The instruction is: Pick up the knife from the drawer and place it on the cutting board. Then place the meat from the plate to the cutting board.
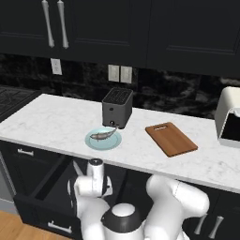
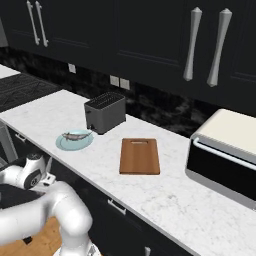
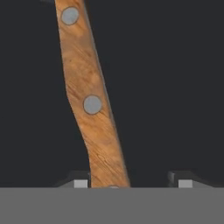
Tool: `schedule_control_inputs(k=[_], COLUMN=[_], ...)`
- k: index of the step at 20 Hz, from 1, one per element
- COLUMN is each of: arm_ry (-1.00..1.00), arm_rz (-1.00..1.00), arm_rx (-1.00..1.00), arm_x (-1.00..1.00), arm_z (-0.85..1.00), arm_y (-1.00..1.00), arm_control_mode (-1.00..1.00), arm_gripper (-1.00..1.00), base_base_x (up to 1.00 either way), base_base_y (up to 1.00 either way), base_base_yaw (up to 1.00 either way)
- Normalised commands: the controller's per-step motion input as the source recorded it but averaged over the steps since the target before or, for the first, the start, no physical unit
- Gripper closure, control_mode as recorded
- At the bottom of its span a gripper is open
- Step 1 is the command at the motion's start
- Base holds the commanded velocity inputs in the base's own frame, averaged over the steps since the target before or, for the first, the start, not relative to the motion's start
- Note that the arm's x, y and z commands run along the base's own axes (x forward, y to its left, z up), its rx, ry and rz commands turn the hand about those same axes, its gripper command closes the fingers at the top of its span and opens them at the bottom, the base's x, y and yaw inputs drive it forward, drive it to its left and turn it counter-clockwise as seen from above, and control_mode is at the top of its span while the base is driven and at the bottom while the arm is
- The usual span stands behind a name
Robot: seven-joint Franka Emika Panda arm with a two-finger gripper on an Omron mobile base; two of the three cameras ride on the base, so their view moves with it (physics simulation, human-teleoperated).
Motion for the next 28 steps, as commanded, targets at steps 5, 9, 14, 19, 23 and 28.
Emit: schedule_control_inputs(k=[5, 9, 14, 19, 23, 28], arm_ry=[0.01, -0.01, -0.01, 0.00, -0.03, -0.16], arm_rz=[0.00, 0.00, 0.01, 0.00, 0.00, 0.00], arm_rx=[0.00, 0.00, 0.00, 0.00, 0.00, -0.01], arm_x=[-0.25, -0.81, -1.00, -1.00, -1.00, -0.65], arm_z=[-0.19, 0.34, 0.96, 1.00, 1.00, 1.00], arm_y=[0.33, 0.32, 0.35, 0.13, 0.00, -0.46], arm_control_mode=[-1.00, -1.00, -1.00, -1.00, -1.00, -1.00], arm_gripper=[1.00, 1.00, 1.00, 1.00, 1.00, 1.00], base_base_x=[0.00, 0.00, 0.00, 0.00, 0.00, 0.00], base_base_y=[0.00, 0.00, 0.00, 0.00, 0.00, 0.00], base_base_yaw=[0.00, 0.00, 0.00, 0.00, 0.00, 0.00])
